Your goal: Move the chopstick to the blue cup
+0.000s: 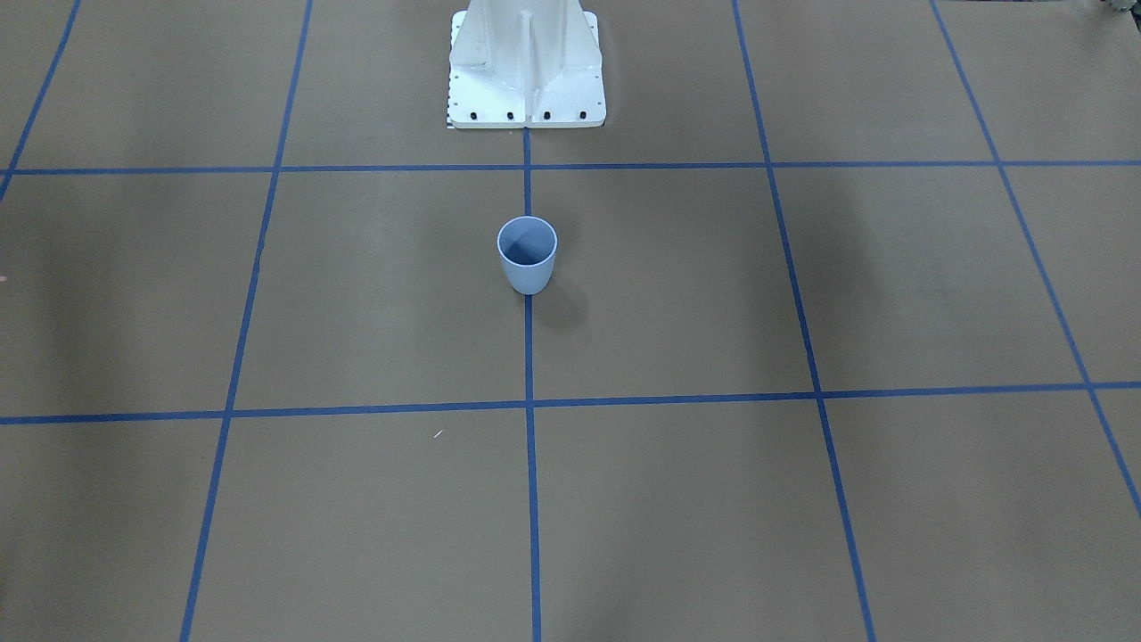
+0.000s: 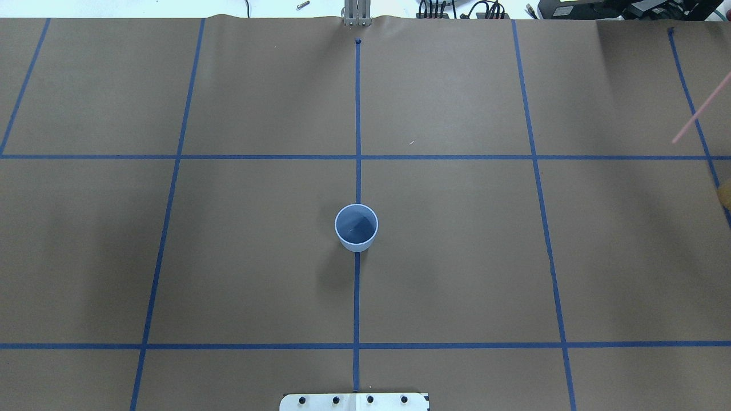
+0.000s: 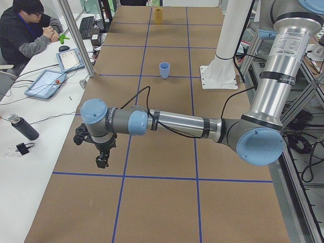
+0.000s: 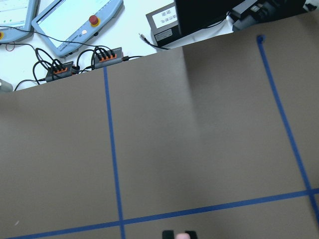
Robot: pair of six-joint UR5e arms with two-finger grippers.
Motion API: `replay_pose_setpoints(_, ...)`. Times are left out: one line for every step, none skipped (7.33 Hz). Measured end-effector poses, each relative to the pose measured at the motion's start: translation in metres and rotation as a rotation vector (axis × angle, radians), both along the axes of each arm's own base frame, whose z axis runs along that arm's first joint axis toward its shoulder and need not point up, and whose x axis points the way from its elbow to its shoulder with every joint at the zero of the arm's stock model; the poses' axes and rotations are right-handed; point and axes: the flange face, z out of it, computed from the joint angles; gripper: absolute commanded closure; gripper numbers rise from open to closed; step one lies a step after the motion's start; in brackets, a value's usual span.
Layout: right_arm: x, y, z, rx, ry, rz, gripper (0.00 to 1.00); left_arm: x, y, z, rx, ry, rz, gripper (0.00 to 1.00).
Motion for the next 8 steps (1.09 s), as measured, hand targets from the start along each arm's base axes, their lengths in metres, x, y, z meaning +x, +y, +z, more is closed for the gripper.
replay_pose_setpoints(-0.05,0.002,-0.038,-0.053,-0.032,0.03,1.0,0.0,0.007,0.001,-0.007,0.002,-0.008,0.02)
replay_pose_setpoints(-0.099,0.007,-0.071,-0.102,-0.057,0.06,1.0,0.0,0.013,0.005,-0.018,0.002,-0.013,0.02)
replay_pose_setpoints(-0.147,0.015,-0.103,-0.157,-0.082,0.094,1.0,0.0,0.017,0.009,-0.03,0.003,-0.019,0.02)
replay_pose_setpoints(-0.189,0.024,-0.136,-0.216,-0.097,0.128,1.0,0.001,0.019,0.011,-0.036,0.003,-0.021,0.02)
replay_pose_setpoints(-0.231,0.035,-0.17,-0.273,-0.09,0.162,1.0,0.001,0.019,0.011,-0.039,0.004,-0.024,0.02)
replay_pose_setpoints(-0.278,0.052,-0.206,-0.329,-0.068,0.207,1.0,0.001,0.019,0.011,-0.041,0.005,-0.028,0.02)
replay_pose_setpoints(-0.322,0.075,-0.235,-0.369,-0.041,0.251,1.0,0.001,0.019,0.011,-0.043,0.006,-0.03,0.02)
replay_pose_setpoints(-0.357,0.097,-0.251,-0.384,-0.015,0.286,1.0,0.001,0.019,0.011,-0.045,0.007,-0.033,0.02)
